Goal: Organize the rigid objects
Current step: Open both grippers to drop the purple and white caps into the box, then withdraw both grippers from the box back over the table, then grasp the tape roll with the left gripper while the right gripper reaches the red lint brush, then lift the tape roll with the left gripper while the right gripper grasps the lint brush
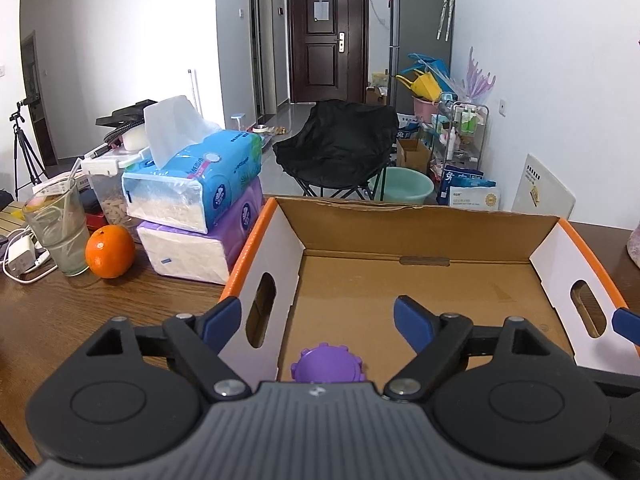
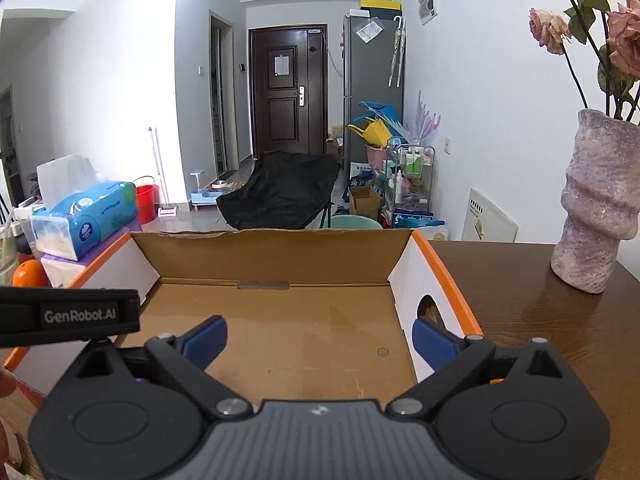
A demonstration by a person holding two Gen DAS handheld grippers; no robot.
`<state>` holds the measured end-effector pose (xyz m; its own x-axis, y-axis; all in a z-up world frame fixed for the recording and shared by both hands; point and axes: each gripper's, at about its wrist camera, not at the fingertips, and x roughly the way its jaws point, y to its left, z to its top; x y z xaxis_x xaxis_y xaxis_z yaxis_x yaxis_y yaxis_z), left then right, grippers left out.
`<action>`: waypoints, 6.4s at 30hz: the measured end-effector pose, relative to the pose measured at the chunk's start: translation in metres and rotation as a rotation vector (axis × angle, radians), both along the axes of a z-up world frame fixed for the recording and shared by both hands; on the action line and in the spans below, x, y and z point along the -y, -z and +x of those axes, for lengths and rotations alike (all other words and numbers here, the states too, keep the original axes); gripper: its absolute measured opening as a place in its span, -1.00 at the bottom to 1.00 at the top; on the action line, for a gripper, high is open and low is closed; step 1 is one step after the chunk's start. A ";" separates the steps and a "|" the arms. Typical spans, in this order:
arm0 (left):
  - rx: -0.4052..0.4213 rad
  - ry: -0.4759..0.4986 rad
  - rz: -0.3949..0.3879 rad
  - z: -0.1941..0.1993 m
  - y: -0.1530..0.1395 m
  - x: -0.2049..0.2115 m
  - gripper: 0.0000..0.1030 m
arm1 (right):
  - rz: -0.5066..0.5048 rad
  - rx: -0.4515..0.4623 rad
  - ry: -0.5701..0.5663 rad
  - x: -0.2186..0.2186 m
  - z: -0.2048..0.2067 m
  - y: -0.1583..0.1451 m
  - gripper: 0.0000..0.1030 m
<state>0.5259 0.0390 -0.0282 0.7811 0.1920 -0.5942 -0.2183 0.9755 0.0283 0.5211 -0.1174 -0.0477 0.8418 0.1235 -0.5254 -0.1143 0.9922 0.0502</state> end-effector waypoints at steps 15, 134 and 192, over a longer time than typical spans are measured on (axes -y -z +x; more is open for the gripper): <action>-0.003 -0.038 0.037 -0.011 -0.001 -0.011 0.78 | -0.017 0.009 0.007 0.002 -0.009 -0.003 0.93; 0.035 0.145 -0.037 -0.333 0.028 0.037 1.00 | -0.068 0.054 0.104 0.130 -0.352 0.003 1.00; -0.064 0.167 -0.072 -0.264 0.063 0.053 -0.14 | -0.097 -0.147 0.087 0.186 -0.204 0.041 0.26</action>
<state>0.2617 -0.0142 -0.0910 0.7590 0.0177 -0.6509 -0.0528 0.9980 -0.0344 0.3171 -0.3036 -0.0891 0.7604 -0.0034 -0.6494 -0.0265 0.9990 -0.0362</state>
